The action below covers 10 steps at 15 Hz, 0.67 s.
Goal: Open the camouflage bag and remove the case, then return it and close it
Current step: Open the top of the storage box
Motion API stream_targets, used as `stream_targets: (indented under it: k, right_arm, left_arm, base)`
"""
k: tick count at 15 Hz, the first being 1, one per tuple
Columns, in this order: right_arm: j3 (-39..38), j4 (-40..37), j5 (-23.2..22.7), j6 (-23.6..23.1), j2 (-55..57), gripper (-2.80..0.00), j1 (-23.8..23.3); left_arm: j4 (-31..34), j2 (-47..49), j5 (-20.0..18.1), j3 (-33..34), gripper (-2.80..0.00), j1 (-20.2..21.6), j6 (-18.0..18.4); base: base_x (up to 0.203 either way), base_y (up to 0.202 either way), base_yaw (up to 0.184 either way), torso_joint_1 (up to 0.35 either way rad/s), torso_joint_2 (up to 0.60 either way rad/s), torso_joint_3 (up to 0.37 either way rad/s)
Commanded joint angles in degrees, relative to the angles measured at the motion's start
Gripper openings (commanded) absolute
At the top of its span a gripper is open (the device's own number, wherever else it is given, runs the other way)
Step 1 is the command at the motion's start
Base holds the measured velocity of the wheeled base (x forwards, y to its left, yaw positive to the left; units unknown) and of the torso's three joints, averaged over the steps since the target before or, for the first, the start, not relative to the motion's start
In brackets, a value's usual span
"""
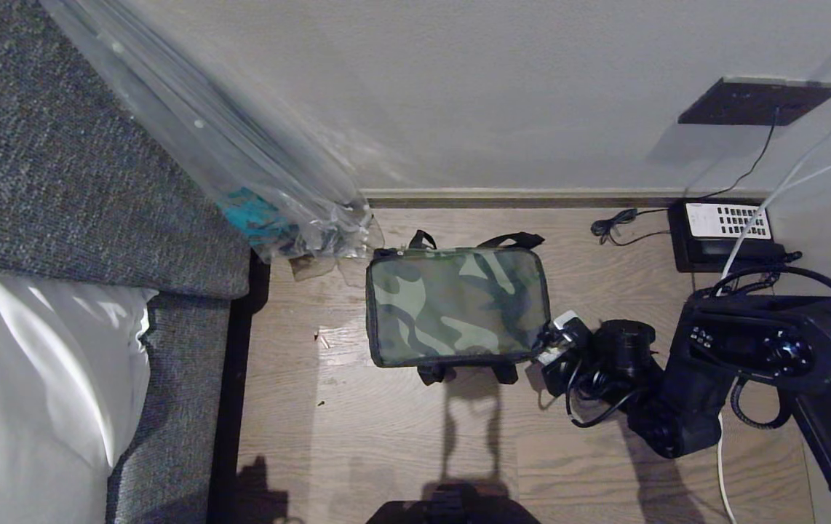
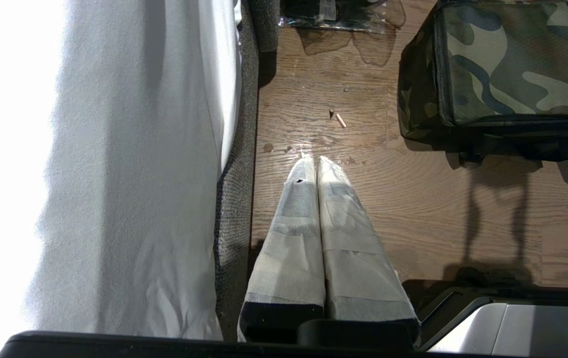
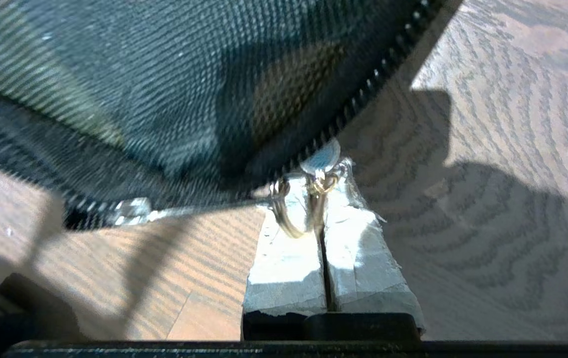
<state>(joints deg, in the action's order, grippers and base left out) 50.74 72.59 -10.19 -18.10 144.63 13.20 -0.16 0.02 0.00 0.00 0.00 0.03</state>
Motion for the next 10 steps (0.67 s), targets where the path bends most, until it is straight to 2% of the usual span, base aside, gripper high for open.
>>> stream_targets:
  k: [1, 6, 10]
  right_arm:
    - [-1.6, 0.2, -0.1, -0.2, -2.0, -2.80, -0.5]
    - [-7.1, -2.4, -0.1, 0.0, -8.6, -2.80, -2.0]
    - [-7.5, -3.1, -0.1, -0.1, -10.3, -2.80, -2.0]
  left_arm:
    - [0.0, 0.0, 0.0, 0.0, -2.80, 0.0, 0.0]
    - [0.0, 0.0, 0.0, 0.0, -2.80, 0.0, 0.0]
    - [0.0, 0.0, 0.0, 0.0, -2.80, 0.0, 0.0]
  base:
    - [0.000, 0.000, 0.000, 0.000, 0.00, 0.000]
    - [0.000, 0.000, 0.000, 0.000, 0.00, 0.000]
    - [0.000, 0.000, 0.000, 0.000, 0.00, 0.000]
